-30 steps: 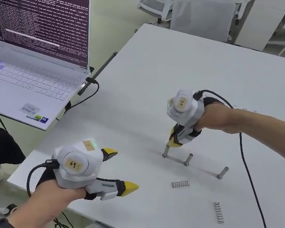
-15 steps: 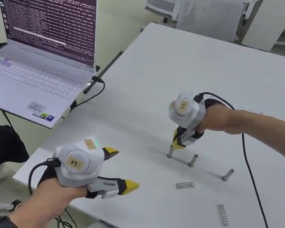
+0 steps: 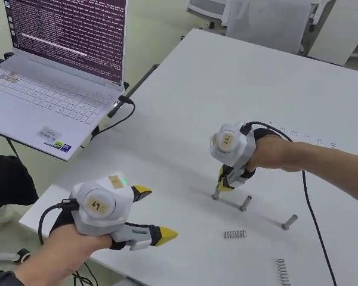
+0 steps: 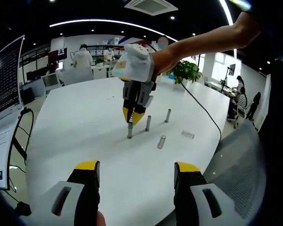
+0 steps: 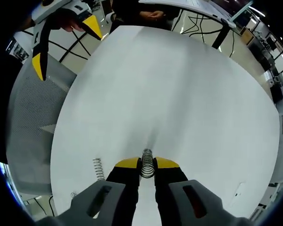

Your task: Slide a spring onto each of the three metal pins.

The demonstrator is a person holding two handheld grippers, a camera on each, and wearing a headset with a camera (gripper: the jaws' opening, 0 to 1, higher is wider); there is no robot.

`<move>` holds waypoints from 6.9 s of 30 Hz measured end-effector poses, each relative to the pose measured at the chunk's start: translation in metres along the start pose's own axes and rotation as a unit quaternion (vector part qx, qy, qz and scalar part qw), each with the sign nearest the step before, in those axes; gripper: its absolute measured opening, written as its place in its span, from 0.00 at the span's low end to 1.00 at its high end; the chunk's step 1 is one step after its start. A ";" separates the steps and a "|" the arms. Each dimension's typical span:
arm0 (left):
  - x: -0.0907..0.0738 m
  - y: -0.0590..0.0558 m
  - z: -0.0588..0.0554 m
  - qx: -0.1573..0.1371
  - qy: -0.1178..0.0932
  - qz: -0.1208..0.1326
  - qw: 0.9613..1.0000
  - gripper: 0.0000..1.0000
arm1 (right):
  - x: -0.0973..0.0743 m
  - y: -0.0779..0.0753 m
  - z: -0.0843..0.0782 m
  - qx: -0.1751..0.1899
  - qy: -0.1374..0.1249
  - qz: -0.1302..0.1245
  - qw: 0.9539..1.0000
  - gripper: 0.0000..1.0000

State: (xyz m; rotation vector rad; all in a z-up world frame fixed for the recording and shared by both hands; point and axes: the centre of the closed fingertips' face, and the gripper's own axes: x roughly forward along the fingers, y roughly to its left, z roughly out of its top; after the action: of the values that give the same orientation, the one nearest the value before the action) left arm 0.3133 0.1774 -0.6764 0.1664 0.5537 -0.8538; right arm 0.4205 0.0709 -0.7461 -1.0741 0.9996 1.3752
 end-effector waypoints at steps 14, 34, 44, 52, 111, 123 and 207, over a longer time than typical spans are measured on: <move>-0.001 0.001 -0.004 -0.003 0.003 0.001 1.000 0.59 | 0.017 -0.002 -0.002 -0.009 0.018 0.001 1.000 0.09; -0.004 0.003 -0.005 -0.010 0.003 0.006 1.000 0.59 | 0.032 -0.001 -0.006 -0.004 0.030 0.003 1.000 0.09; -0.001 0.003 -0.001 -0.007 0.003 0.002 1.000 0.59 | 0.025 -0.002 -0.006 0.003 0.024 -0.003 1.000 0.12; 0.002 -0.002 -0.001 -0.002 0.005 -0.005 1.000 0.59 | 0.017 0.000 -0.010 0.007 0.019 -0.014 1.000 0.20; 0.018 -0.015 0.018 0.020 0.008 -0.033 0.999 0.60 | -0.078 0.013 -0.029 0.277 -0.229 -0.119 0.926 0.40; 0.019 -0.013 0.026 0.018 -0.001 -0.035 0.999 0.62 | -0.088 0.030 -0.058 0.327 -0.252 -0.139 0.900 0.50; 0.101 -0.054 0.038 0.060 0.025 -0.119 0.991 0.60 | -0.095 0.182 -0.149 0.488 -0.321 -0.216 0.783 0.72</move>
State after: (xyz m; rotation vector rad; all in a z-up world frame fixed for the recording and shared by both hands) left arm 0.3408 0.0608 -0.6935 0.2349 0.5764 -1.1189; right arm 0.2511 -0.1099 -0.6896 0.0063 0.7047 0.5721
